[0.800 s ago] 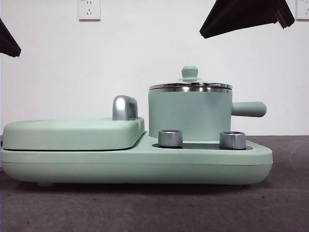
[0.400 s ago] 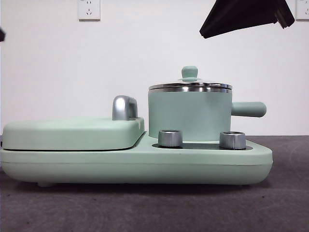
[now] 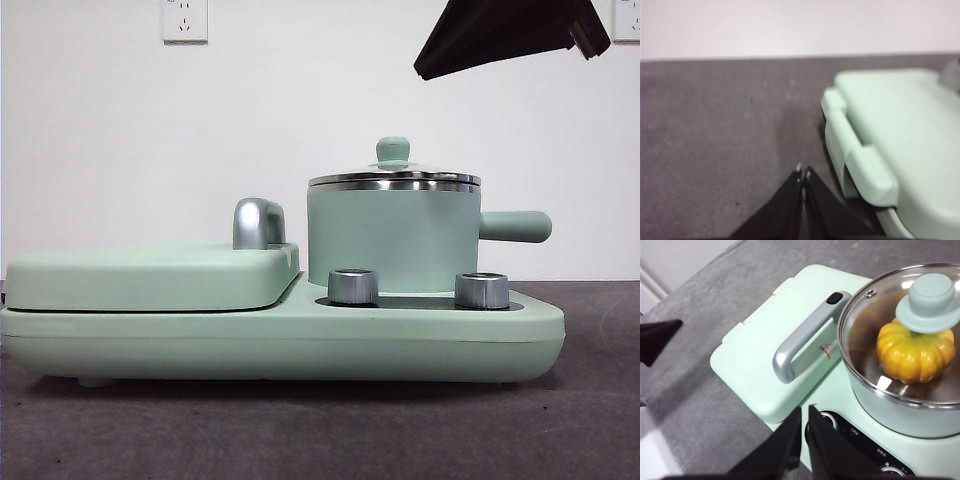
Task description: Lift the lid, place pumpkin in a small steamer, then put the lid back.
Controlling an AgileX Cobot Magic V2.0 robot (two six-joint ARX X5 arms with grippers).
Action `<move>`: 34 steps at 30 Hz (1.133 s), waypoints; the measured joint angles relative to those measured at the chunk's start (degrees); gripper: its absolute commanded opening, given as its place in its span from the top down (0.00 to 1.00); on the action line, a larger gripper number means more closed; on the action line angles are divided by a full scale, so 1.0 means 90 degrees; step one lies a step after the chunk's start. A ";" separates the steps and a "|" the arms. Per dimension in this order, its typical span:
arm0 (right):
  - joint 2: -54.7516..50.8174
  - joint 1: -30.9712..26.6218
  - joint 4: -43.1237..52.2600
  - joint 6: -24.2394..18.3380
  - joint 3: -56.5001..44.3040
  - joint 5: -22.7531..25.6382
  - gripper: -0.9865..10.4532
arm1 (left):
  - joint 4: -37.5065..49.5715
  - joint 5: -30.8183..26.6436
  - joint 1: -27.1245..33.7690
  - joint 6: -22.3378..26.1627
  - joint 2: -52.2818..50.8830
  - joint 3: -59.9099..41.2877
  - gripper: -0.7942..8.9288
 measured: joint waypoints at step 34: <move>-0.3194 -0.1763 0.1404 -0.1622 -0.2997 0.2079 0.90 | -0.0138 0.0005 0.0000 -0.0454 0.0027 0.0000 0.91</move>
